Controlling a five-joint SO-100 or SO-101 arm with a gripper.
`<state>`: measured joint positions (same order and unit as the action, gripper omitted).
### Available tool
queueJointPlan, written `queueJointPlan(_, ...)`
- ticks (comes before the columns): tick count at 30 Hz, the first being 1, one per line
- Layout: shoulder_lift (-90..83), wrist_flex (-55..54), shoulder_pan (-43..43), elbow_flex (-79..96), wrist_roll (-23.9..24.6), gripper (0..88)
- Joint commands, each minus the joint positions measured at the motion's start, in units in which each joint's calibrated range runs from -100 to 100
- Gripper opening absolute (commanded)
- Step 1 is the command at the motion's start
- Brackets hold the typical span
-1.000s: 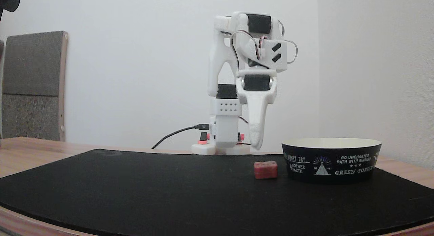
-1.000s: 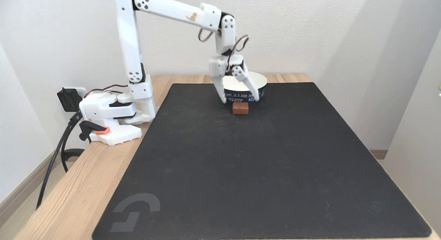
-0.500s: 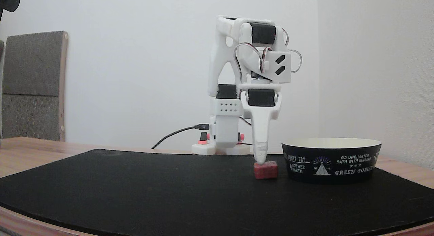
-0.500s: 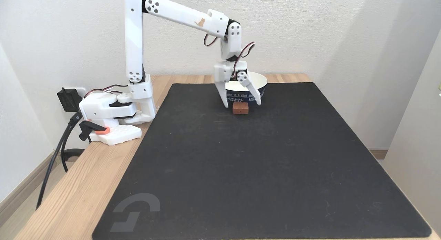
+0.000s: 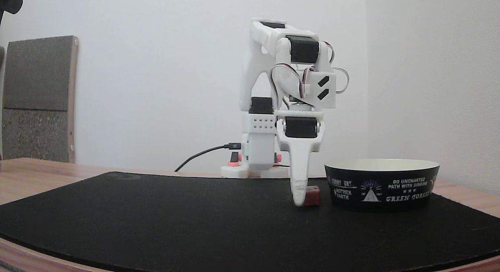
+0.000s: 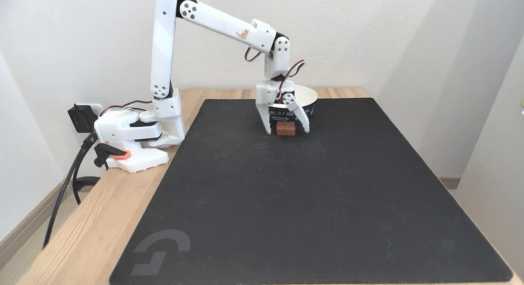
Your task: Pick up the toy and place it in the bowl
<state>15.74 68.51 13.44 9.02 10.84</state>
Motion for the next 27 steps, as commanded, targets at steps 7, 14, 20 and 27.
queueJointPlan(7, -0.36, -1.87, 0.32, -1.68, -0.14, 19.0)
queueJointPlan(14, -0.36, -2.04, 0.32, -1.68, -0.08, 18.8)
queueJointPlan(20, -2.27, -2.29, -0.35, -2.31, -0.14, 11.8)
queueJointPlan(27, -10.36, -1.53, -0.6, -1.95, -0.14, 11.2)
